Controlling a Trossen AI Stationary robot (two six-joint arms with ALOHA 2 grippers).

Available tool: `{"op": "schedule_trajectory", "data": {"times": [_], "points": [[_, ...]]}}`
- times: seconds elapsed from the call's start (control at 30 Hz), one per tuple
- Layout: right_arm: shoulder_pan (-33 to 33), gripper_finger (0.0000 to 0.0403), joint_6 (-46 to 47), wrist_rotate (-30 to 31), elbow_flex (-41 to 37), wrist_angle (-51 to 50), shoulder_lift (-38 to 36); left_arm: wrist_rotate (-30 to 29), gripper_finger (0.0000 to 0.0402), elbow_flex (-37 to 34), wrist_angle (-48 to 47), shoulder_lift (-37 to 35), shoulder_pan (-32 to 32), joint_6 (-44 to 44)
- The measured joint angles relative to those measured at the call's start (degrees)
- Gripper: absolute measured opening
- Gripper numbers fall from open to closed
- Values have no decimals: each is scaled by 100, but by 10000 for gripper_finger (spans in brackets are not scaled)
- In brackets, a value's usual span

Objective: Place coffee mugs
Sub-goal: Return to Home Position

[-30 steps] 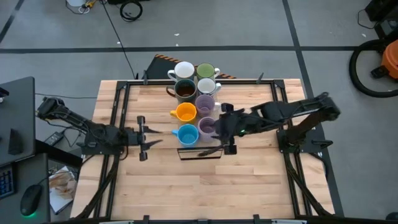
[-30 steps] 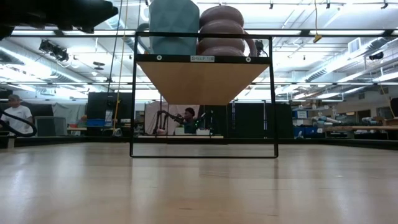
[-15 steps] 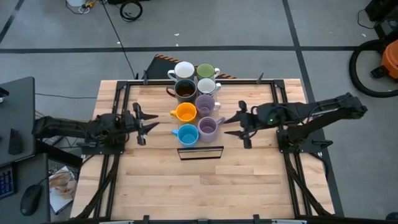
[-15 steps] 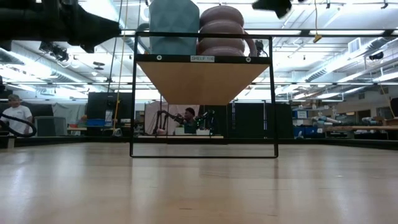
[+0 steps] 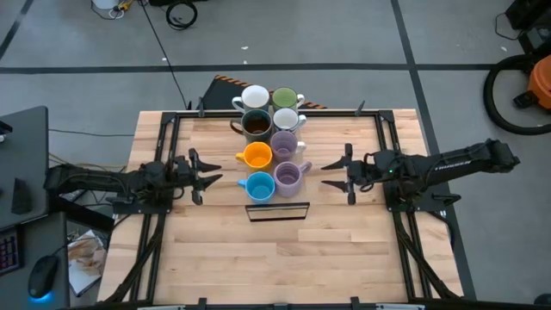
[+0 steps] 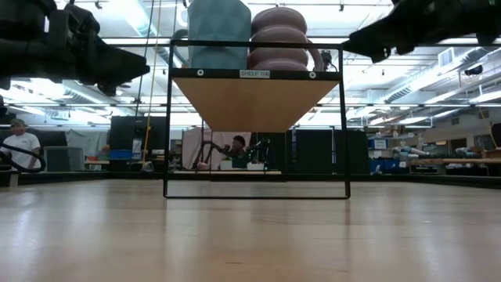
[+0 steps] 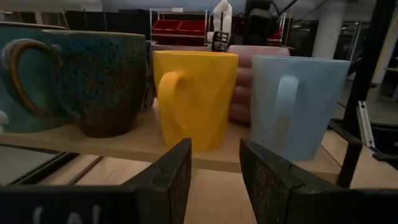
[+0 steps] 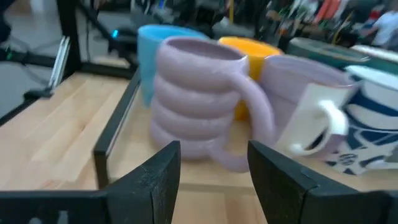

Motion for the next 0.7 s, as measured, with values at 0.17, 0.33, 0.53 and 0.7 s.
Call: {"op": "schedule_trajectory", "data": {"times": [0.17, 0.33, 0.53, 0.7], "points": [[-165, 192, -39, -111, -718, 867, -324, -60, 141, -1, -4, 3, 106, -34], [-289, 192, 60, -183, -1174, 1170, -631, -55, 141, -3, 76, -1, 256, -24], [-549, 191, 442, -437, -1632, 1165, -1310, 97, 141, -6, 132, -2, 287, 361], [-844, 186, 828, -346, -2018, 1166, -2034, 72, 141, -6, 132, -2, 287, 720]]}}
